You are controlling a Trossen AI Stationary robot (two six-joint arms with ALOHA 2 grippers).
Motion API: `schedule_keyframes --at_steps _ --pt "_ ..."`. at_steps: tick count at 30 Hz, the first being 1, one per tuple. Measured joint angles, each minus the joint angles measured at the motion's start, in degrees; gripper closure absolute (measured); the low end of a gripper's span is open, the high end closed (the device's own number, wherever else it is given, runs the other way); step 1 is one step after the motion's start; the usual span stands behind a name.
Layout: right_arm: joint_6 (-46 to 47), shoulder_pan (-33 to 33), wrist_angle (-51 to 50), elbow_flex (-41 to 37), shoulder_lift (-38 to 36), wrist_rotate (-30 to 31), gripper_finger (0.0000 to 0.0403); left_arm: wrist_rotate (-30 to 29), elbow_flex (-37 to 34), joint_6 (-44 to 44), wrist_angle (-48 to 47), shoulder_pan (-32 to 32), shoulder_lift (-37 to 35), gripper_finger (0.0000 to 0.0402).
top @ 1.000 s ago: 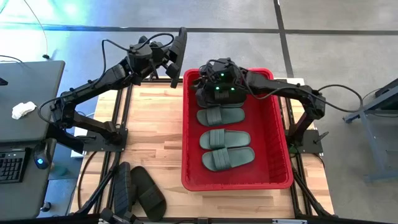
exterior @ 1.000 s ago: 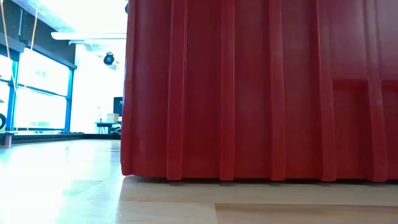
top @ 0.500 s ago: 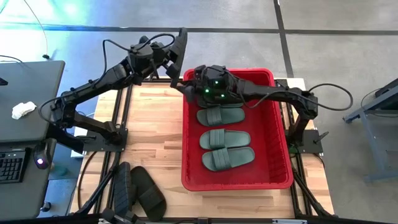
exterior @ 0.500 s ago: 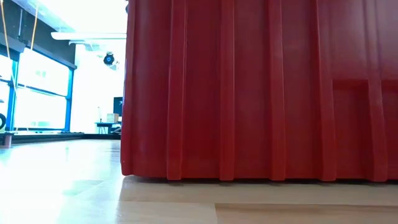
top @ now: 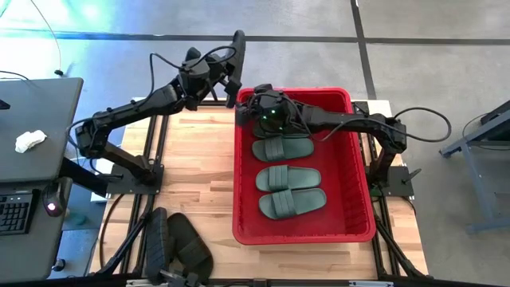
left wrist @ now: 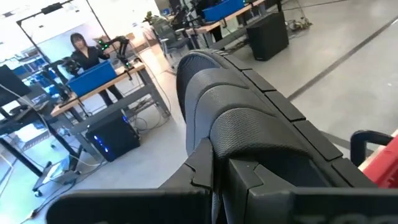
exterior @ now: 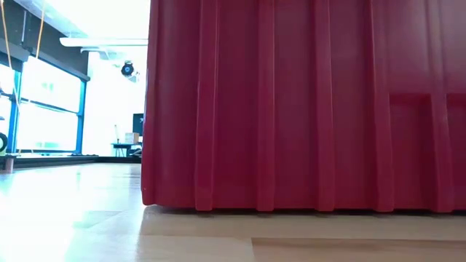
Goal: Pick and place slides into bin
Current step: Put the black slide into the red container
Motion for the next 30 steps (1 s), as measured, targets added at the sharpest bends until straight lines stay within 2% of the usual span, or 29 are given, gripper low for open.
schedule_keyframes --at_steps 6,18,30 --pt "1.96 -0.16 0.68 0.00 0.00 -0.15 0.0174 0.11 0.00 -0.04 1.85 0.13 1.51 0.0401" --pt "5.13 -0.14 2.94 0.00 -0.04 -5.32 0.0174 0.08 0.00 0.11 3.29 0.13 1.78 0.0401" --pt "7.97 -0.55 4.51 0.02 0.45 -4.86 0.0174 1.80 0.00 -0.02 3.30 0.13 1.78 0.0401"
